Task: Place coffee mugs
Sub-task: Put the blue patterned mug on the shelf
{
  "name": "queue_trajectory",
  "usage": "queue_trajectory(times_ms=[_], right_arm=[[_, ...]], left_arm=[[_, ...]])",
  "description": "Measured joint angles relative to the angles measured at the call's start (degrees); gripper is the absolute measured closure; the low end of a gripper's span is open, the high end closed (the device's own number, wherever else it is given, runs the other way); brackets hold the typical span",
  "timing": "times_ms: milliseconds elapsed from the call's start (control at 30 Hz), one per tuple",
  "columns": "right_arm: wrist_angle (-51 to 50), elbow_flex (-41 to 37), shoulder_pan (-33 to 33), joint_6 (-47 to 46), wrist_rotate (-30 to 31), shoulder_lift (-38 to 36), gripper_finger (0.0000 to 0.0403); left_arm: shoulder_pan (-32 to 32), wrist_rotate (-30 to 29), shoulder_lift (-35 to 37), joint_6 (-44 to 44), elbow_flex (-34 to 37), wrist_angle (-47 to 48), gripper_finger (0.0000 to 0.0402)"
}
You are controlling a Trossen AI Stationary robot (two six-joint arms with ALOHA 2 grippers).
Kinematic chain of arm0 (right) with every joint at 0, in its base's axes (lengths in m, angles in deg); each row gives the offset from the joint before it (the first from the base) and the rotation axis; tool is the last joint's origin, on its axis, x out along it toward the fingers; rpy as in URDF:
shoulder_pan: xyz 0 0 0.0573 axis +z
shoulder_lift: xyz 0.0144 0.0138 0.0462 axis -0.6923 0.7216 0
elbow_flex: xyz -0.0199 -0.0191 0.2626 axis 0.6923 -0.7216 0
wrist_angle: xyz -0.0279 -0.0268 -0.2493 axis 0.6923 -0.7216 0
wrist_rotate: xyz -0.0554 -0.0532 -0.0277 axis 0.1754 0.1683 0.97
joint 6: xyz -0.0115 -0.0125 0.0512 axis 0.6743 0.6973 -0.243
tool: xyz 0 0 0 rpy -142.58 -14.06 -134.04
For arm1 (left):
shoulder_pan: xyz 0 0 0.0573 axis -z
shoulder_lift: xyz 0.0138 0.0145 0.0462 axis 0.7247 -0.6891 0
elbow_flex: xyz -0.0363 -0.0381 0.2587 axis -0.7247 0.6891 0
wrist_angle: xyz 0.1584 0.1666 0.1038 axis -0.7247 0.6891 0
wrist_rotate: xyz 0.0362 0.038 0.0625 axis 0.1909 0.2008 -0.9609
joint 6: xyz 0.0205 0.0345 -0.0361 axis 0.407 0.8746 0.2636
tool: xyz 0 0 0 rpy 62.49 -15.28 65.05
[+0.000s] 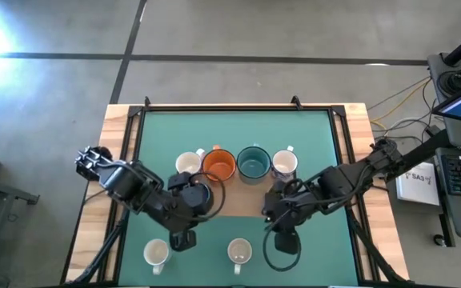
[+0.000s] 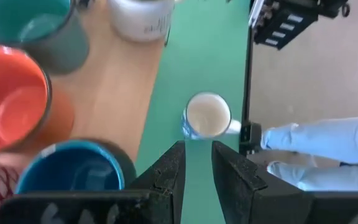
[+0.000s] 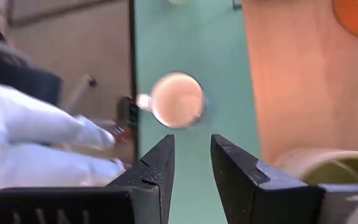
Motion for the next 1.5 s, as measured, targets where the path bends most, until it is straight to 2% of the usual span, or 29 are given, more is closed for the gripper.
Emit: queue_trajectory(times_ms=[400,567,867,1100,1500], right_arm=[[3.58,-3.35,4.08,-27.29,0.42,2.88,0.0302],[3.41,-4.13,5.81,-32.18,-0.13,5.62,0.0288],[3.41,-4.15,5.97,-29.78,-1.34,6.64,0.0267],[3.5,-4.15,6.1,-26.83,-0.95,7.79,0.0269],[6.01,-4.2,5.18,-25.19,2.64,16.26,0.027]], left_arm=[[4.13,-0.36,-0.17,-4.26,0.35,0.15,0.0341],[4.79,-1.86,-0.17,-4.35,0.35,-0.32,0.0341],[4.74,-5.35,-0.17,-3.33,0.35,-5.3,0.0341],[4.74,-9.49,-0.19,-8.26,0.35,-5.81,0.0341],[4.74,-10.95,-0.22,-13.81,0.35,-5.81,0.0341]])
